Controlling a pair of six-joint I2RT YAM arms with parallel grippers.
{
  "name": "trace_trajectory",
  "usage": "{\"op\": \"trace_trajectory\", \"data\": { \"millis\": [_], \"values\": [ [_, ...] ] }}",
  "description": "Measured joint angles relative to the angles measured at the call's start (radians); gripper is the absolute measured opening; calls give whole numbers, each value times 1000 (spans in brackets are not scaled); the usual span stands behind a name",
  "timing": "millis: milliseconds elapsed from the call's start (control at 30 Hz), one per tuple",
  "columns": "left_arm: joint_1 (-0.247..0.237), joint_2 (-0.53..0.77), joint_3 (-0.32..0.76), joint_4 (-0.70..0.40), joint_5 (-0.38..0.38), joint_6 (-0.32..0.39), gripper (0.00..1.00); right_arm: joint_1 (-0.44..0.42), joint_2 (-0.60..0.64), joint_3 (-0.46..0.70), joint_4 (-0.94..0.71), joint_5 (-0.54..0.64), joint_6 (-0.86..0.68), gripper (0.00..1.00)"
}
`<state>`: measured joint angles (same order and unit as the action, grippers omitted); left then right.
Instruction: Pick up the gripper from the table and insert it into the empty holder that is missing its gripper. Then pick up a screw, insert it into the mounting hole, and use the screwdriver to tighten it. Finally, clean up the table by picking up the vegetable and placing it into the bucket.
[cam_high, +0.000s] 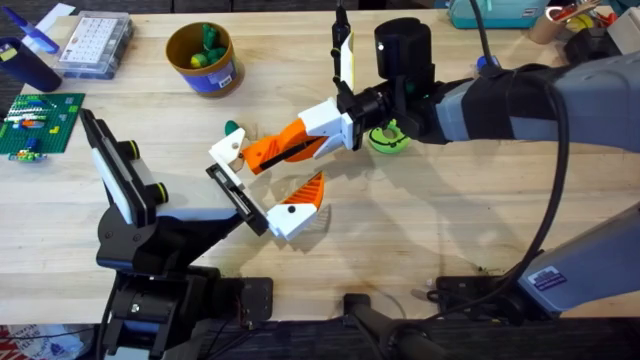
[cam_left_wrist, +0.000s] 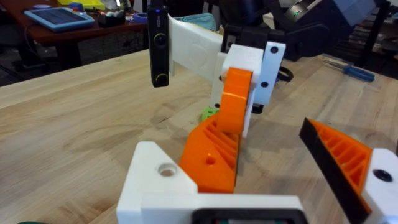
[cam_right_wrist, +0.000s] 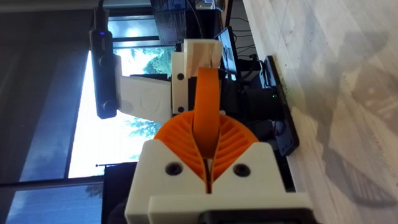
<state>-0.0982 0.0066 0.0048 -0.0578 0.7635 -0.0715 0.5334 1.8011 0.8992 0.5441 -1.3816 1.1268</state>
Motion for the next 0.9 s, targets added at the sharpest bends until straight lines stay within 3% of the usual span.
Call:
{"op": "trace_trajectory", "data": {
  "millis": [233,567,900],
  "values": [
    [0,0,0,-2,-7,0,992,-11,1,-1,-13,-13,3,22],
    [0,0,0,-3,-5,0,992,-102,1,-1,-9,-104,-18,22],
    [0,0,0,-3,-5,0,992,-173,1,0,-61,-116,-31,22]
  ]
}}
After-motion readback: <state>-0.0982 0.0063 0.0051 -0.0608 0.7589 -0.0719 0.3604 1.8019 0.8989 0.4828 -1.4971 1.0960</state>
